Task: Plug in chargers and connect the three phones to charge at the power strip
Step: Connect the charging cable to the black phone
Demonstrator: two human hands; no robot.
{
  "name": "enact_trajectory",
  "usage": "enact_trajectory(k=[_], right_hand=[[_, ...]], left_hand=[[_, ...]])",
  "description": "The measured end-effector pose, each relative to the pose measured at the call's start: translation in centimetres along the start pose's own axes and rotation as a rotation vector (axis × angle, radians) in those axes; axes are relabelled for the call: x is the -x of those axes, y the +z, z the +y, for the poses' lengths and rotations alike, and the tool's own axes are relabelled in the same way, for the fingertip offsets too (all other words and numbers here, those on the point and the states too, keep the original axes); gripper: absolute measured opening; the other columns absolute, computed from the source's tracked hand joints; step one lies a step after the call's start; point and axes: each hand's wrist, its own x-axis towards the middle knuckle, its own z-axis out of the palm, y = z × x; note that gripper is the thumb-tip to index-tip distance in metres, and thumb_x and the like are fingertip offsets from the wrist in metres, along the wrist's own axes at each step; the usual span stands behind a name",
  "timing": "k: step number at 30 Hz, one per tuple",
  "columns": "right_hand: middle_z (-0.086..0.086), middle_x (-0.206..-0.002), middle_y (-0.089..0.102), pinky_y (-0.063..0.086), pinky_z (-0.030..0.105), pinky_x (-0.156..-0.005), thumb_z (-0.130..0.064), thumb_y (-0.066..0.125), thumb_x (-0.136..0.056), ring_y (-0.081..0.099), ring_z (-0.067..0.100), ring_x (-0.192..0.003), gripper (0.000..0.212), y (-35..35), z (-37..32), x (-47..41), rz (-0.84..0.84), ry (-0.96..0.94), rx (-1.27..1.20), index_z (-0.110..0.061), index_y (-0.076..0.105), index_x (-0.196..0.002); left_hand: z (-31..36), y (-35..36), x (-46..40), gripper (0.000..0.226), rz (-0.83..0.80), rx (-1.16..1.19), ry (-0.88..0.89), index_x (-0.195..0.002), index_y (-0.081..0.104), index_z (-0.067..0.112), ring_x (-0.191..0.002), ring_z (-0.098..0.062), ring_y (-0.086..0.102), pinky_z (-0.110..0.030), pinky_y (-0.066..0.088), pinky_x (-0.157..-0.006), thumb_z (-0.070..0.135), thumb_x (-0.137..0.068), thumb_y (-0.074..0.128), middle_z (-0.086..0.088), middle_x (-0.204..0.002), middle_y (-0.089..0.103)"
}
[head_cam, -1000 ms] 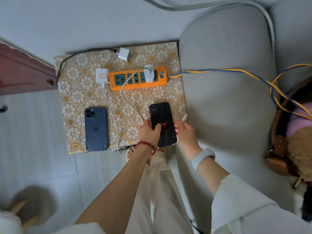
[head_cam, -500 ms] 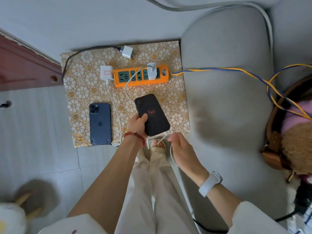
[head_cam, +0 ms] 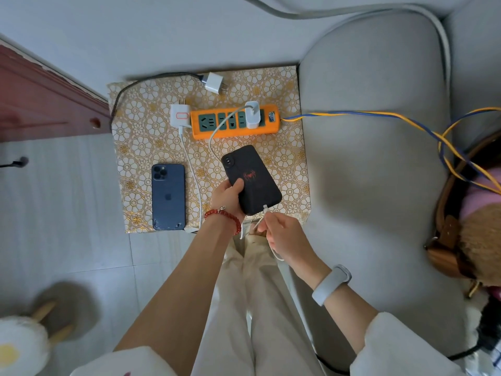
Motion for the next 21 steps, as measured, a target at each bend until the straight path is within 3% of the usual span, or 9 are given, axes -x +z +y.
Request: enact_trajectory(k=[5, 11, 13, 16, 21], right_hand=[[-0.021, -0.034, 0.050, 0.027, 0.019, -0.052, -0.020, 0.037, -0.093, 0.046, -0.007, -0.037, 0.039, -0.1, 0.3, 0.3, 0.020, 0.018, -0.012, -0.021, 0.054, -0.059], [-0.021, -0.031, 0.047, 0.025, 0.016, -0.050, -0.020, 0.037, -0.095, 0.045, -0.007, -0.034, 0.039, -0.3, -0.6, -0.1, 0.001, 0.030, -0.016, -0.018, 0.054, -0.060], [-0.018, -0.029, 0.045, 0.027, 0.012, -0.043, -0.020, 0.037, -0.095, 0.044, -0.004, -0.031, 0.040, -0.5, -0.9, -0.1, -0.008, 0.038, -0.009, -0.017, 0.054, -0.059], [-0.013, -0.026, 0.041, 0.029, 0.009, -0.031, -0.021, 0.038, -0.095, 0.041, 0.000, -0.027, 0.042, -0.7, -1.1, -0.1, -0.022, 0.066, -0.016, -0.017, 0.053, -0.056], [-0.016, -0.027, 0.042, 0.027, 0.012, -0.039, -0.016, 0.038, -0.094, 0.041, -0.001, -0.029, 0.044, -0.2, -0.4, -0.3, -0.014, 0.075, -0.013, -0.018, 0.048, -0.051]], left_hand=[[0.4, -0.1, -0.1, 0.016, -0.008, 0.033, -0.012, -0.105, 0.051, 0.005, -0.080, -0.019, 0.061, -0.039, 0.050, -0.069, 0.005, -0.092, 0.041, -0.005, -0.090, 0.061], [0.6, 0.2, 0.0, 0.014, -0.020, 0.022, -0.010, -0.099, 0.053, 0.007, -0.080, -0.020, 0.061, -0.037, 0.052, -0.062, 0.005, -0.092, 0.042, -0.005, -0.089, 0.062], [0.6, 0.2, 0.1, 0.013, -0.020, 0.007, -0.008, -0.094, 0.055, 0.008, -0.079, -0.020, 0.062, -0.036, 0.052, -0.062, 0.005, -0.092, 0.042, -0.005, -0.089, 0.062], [0.5, 0.1, 0.3, 0.014, -0.013, -0.039, 0.012, -0.102, 0.052, 0.005, -0.077, -0.020, 0.062, -0.036, 0.053, -0.062, 0.005, -0.092, 0.043, -0.006, -0.087, 0.062], [-0.1, -0.4, 0.5, 0.014, -0.018, -0.062, 0.015, -0.097, 0.054, 0.009, -0.078, -0.020, 0.062, -0.036, 0.054, -0.062, 0.004, -0.091, 0.043, -0.005, -0.088, 0.063]])
